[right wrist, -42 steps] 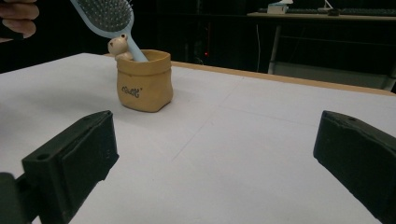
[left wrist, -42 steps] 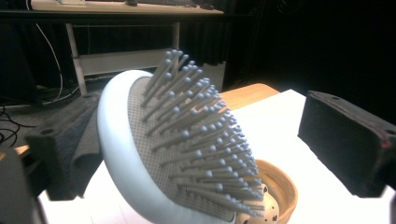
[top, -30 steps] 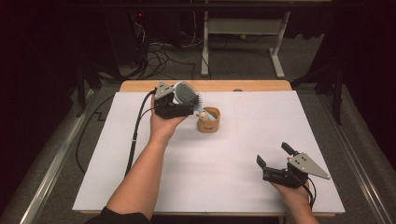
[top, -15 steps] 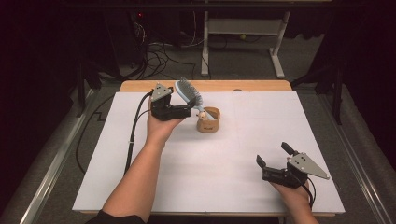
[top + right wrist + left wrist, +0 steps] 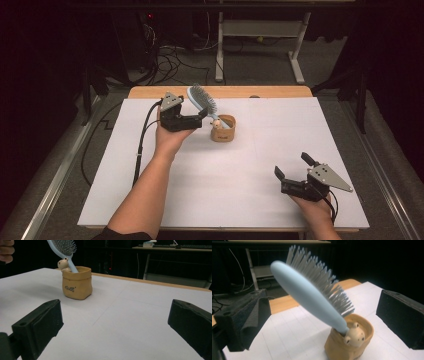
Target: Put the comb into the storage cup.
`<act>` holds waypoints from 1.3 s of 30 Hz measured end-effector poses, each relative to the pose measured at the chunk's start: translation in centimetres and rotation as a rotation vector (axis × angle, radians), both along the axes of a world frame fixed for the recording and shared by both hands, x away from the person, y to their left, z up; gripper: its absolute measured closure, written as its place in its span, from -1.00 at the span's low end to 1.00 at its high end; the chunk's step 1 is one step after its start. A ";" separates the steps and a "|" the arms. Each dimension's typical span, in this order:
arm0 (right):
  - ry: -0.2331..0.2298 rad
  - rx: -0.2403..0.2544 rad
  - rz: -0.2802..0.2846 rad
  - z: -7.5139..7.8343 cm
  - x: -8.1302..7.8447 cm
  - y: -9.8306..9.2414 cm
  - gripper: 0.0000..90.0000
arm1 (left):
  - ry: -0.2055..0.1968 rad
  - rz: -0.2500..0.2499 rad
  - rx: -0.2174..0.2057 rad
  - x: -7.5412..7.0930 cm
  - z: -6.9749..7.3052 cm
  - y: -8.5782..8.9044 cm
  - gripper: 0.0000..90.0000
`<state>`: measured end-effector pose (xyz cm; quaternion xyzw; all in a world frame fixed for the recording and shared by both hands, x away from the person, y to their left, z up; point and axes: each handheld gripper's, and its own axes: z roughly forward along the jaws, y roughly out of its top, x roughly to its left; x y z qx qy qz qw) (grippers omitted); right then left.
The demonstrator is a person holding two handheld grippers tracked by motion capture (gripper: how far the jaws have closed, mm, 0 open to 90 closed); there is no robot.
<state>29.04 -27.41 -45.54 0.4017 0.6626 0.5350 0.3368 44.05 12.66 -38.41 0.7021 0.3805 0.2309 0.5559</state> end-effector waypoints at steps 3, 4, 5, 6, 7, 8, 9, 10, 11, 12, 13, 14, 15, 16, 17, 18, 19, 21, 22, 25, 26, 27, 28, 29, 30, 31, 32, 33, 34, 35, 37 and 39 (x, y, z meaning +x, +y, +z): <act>-0.001 -0.001 -0.001 0.0 0.0 0.0 -1.00 | 0.001 -0.008 -0.011 -0.3 -0.5 0.4 -0.99; -0.001 -0.001 -0.001 0.0 0.0 0.0 -1.00 | 0.004 -0.011 -0.018 -0.4 -0.7 0.6 -0.99; 0.000 -0.001 -0.001 0.0 0.0 0.0 -1.00 | 0.008 -0.012 -0.025 -0.5 -0.9 0.7 -0.99; 0.001 -0.001 -0.002 0.0 0.0 0.1 -1.00 | 0.014 -0.013 -0.028 -0.7 -1.1 0.9 -0.99; 0.001 -0.003 -0.002 0.0 0.0 0.1 -1.00 | 0.012 -0.013 -0.027 -0.8 -1.4 1.0 -0.99; 0.001 -0.004 -0.003 0.0 0.0 0.1 -1.00 | 0.015 -0.013 -0.022 -1.0 -1.6 1.2 -0.99; 0.001 -0.004 -0.003 0.0 0.0 0.1 -1.00 | 0.018 -0.015 -0.022 -1.2 -1.8 1.3 -0.99; 0.002 -0.004 -0.003 0.0 0.0 0.1 -1.00 | 0.017 -0.014 -0.023 -1.4 -2.0 1.5 -0.99; 0.002 -0.004 -0.004 0.0 0.0 0.1 -1.00 | 0.014 -0.016 -0.024 -1.7 -2.1 1.6 -0.99; 0.001 -0.004 -0.004 0.0 0.0 0.1 -1.00 | 0.010 -0.020 -0.030 -2.0 -2.3 1.8 -0.98; 0.000 -0.005 -0.004 0.0 0.0 0.1 -1.00 | 0.008 -0.021 -0.032 -2.2 -2.5 2.0 -0.98; -0.001 -0.005 -0.004 0.0 -0.1 0.1 -1.00 | 0.004 -0.024 -0.037 -2.6 -2.6 2.1 -0.98; -0.001 -0.005 -0.004 0.0 -0.1 0.1 -1.00 | 0.002 -0.027 -0.036 -2.9 -2.8 2.3 -0.98; -0.001 -0.006 -0.003 0.0 -0.1 0.1 -1.00 | -0.004 -0.034 -0.039 -3.3 -3.0 2.5 -0.98; -0.002 -0.005 -0.004 0.0 -0.1 0.1 -1.00 | -0.006 -0.037 -0.042 -3.6 -3.2 2.6 -0.98; -0.003 -0.005 -0.005 0.0 -0.1 0.1 -1.00 | -0.009 -0.039 -0.045 -4.0 -3.4 2.8 -0.98; -0.002 -0.003 -0.006 0.1 -0.1 0.1 -1.00 | -0.013 -0.044 -0.056 -4.3 -3.6 3.0 -0.97; -0.003 -0.002 -0.008 0.1 -0.1 0.1 -1.00 | -0.013 -0.047 -0.053 -4.9 -3.9 3.3 -0.97; -0.002 -0.001 -0.009 0.1 -0.1 0.1 -1.00 | -0.013 -0.049 -0.053 -5.3 -4.1 3.5 -0.97; -0.006 -0.005 -0.008 0.1 -0.1 0.1 -1.00 | -0.017 -0.053 -0.052 -6.3 -4.5 4.1 -0.96; -0.007 -0.004 -0.008 0.1 -0.2 0.1 -1.00 | -0.022 -0.049 -0.042 -6.7 -4.7 4.2 -0.96; -0.008 -0.002 -0.008 0.2 -0.2 0.1 -1.00 | -0.029 -0.049 -0.037 -7.3 -4.9 4.5 -0.96; -0.009 -0.001 -0.008 0.2 -0.2 0.1 -1.00 | -0.030 -0.053 -0.034 -7.5 -5.0 4.7 -0.96; -0.009 -0.002 -0.008 0.2 -0.2 0.1 -1.00 | -0.027 -0.053 -0.032 -8.0 -5.2 5.0 -0.96; -0.008 -0.004 -0.008 0.1 -0.2 0.1 -1.00 | -0.028 -0.054 -0.036 -8.3 -5.3 5.2 -0.97; -0.006 -0.004 -0.008 0.1 -0.2 0.1 -1.00 | -0.027 -0.056 -0.037 -8.7 -5.5 5.5 -0.97; -0.006 -0.005 -0.008 0.1 -0.2 0.1 -1.00 | -0.026 -0.056 -0.028 -9.2 -5.7 5.9 -0.97; -0.007 -0.005 -0.008 0.1 -0.2 0.1 -1.00 | -0.028 -0.056 -0.024 -9.5 -5.9 6.1 -0.97; -0.007 -0.003 -0.008 0.2 -0.2 0.1 -1.00 | -0.023 -0.055 -0.016 -9.9 -6.1 6.4 -0.97; -0.007 -0.002 -0.008 0.2 -0.2 0.1 -1.00 | -0.020 -0.055 -0.005 -10.3 -6.3 6.7 -0.97; -0.007 -0.002 -0.008 0.1 -0.2 0.1 -1.00 | -0.011 -0.050 -0.009 -11.1 -6.7 7.5 -0.97; -0.006 -0.003 -0.009 0.1 -0.2 0.1 -1.00 | -0.010 -0.047 -0.006 -11.8 -7.1 8.2 -0.97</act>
